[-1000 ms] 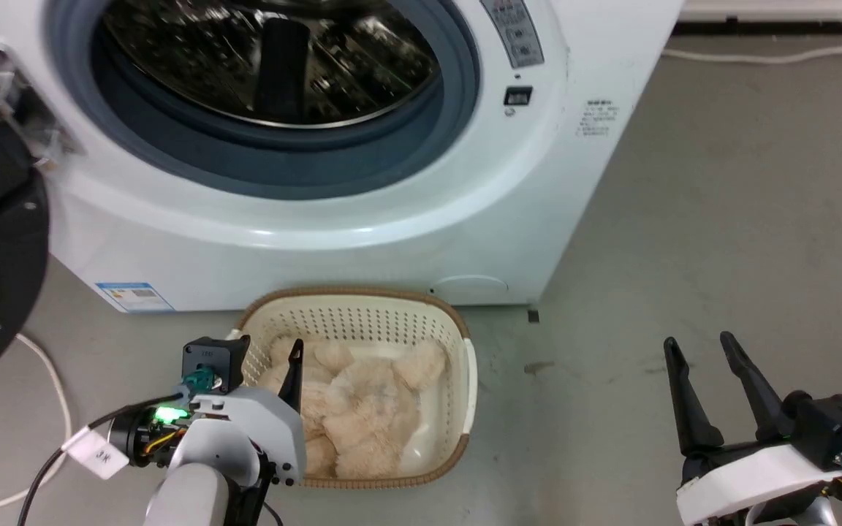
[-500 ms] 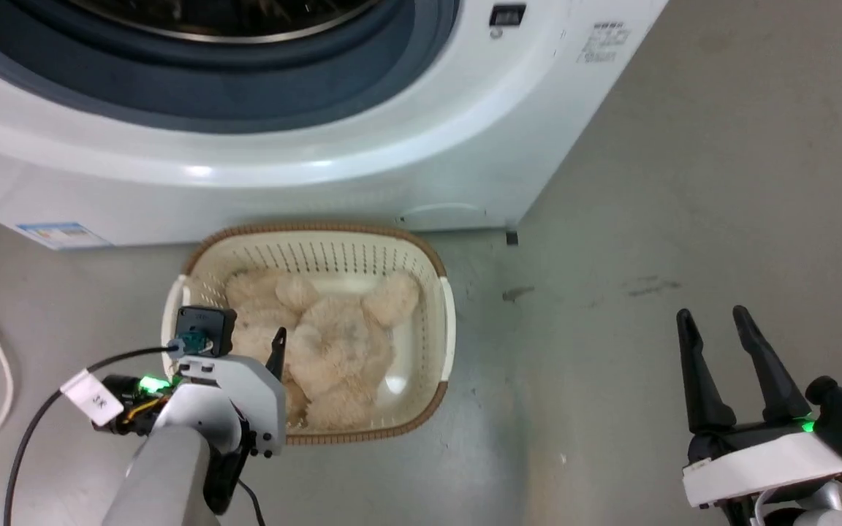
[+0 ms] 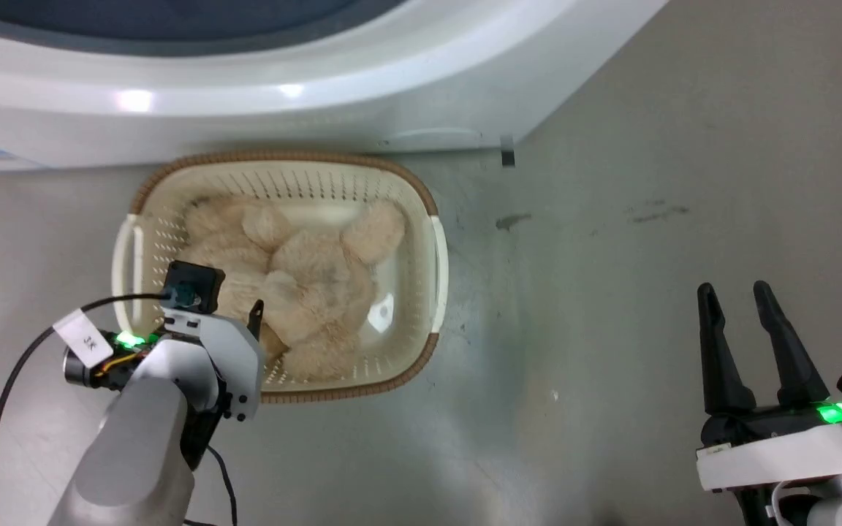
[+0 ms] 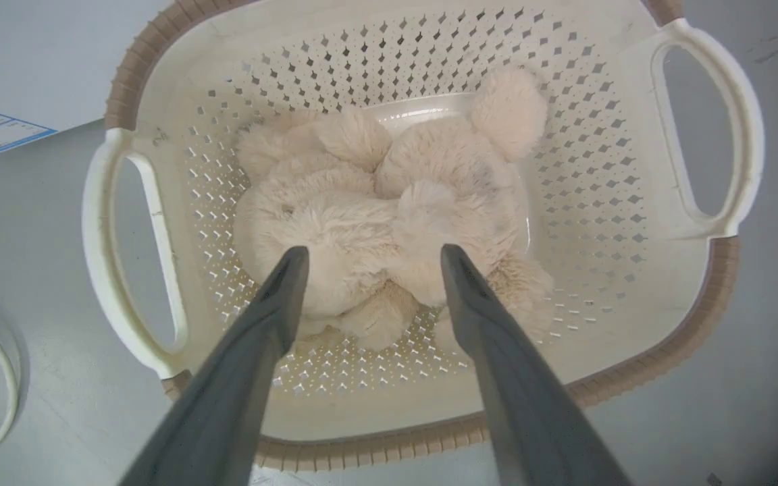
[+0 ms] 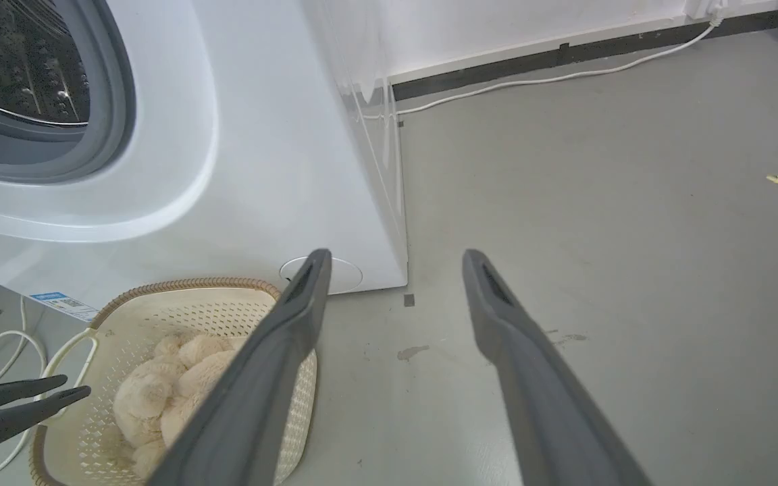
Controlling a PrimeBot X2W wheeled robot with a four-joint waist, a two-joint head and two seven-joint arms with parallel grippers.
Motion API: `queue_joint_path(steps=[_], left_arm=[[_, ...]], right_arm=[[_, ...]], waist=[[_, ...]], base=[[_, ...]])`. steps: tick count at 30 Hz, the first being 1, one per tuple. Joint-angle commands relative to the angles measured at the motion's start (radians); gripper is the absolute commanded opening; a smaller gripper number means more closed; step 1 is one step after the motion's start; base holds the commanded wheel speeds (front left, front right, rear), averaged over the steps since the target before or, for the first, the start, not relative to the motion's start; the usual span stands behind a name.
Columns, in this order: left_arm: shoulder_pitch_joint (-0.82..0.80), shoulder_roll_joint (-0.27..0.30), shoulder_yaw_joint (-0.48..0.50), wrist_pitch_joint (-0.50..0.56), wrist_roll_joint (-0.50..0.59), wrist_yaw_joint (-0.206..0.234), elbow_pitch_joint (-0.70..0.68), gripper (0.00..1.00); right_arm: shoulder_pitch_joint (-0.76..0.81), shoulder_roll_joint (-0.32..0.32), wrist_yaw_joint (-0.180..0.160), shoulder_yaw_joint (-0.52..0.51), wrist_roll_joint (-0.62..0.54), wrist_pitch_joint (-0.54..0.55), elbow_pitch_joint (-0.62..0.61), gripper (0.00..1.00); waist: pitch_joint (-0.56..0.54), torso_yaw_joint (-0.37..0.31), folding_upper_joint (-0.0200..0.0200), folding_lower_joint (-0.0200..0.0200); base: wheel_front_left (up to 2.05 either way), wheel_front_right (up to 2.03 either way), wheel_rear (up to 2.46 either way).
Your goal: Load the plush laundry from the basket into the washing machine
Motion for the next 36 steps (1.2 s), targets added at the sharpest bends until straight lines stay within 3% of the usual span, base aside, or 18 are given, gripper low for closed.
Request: queue_joint_path(steps=[1,9,19,25,30,31,32,36], left_arm=[[-0.039,0.02,-0.019,0.013,-0.007,-0.006,0.034,1.0],[-0.101,0.068,-0.078,0.034,0.019,-0.001,0.091,1.0],[-0.234,0.162,-0.183,0.015,0.081,0.055,0.161,1.0],[-0.291,0.174,-0.178,-0.01,0.041,0.08,0.188,1.0],[-0.333,0.178,-0.191,-0.011,0.013,0.076,0.221,1.0],[-0.34,0.178,-0.196,-0.006,0.008,0.073,0.23,0.69],[-0.358,0.179,-0.208,0.012,-0.012,0.06,0.257,0.0],[-0.382,0.176,-0.226,0.013,-0.036,0.045,0.279,0.0]], right_arm=[[-0.018,0.0,0.0,0.0,0.02,-0.013,-0.014,1.0],[-0.022,0.0,0.0,0.004,0.057,-0.028,-0.035,1.0],[-0.01,0.0,-0.001,0.022,0.129,-0.055,-0.053,1.0],[-0.006,0.0,-0.001,0.025,0.162,-0.067,-0.064,1.0],[-0.007,0.0,-0.001,0.029,0.186,-0.077,-0.066,1.0],[-0.01,0.0,-0.001,0.031,0.192,-0.08,-0.065,1.0],[-0.02,0.0,-0.001,0.034,0.207,-0.086,-0.062,1.0],[-0.042,0.0,-0.001,0.04,0.225,-0.094,-0.051,1.0]], waist=[[0.051,-0.014,-0.0001,-0.0002],[0.133,-0.032,-0.0001,-0.0002],[0.25,-0.065,-0.0001,-0.0002],[0.302,-0.079,-0.0001,-0.0002],[0.347,-0.089,-0.0001,-0.0002],[0.355,-0.092,-0.0001,-0.0002],[0.379,-0.097,-0.0001,-0.0002],[0.4,-0.099,-0.0001,-0.0002]], base=[[0.0,0.0,0.0],[0.0,0.0,0.0],[0.0,0.0,0.0],[0.0,0.0,0.0],[0.0,0.0,0.0],[0.0,0.0,0.0],[0.0,0.0,0.0],[0.0,0.0,0.0]])
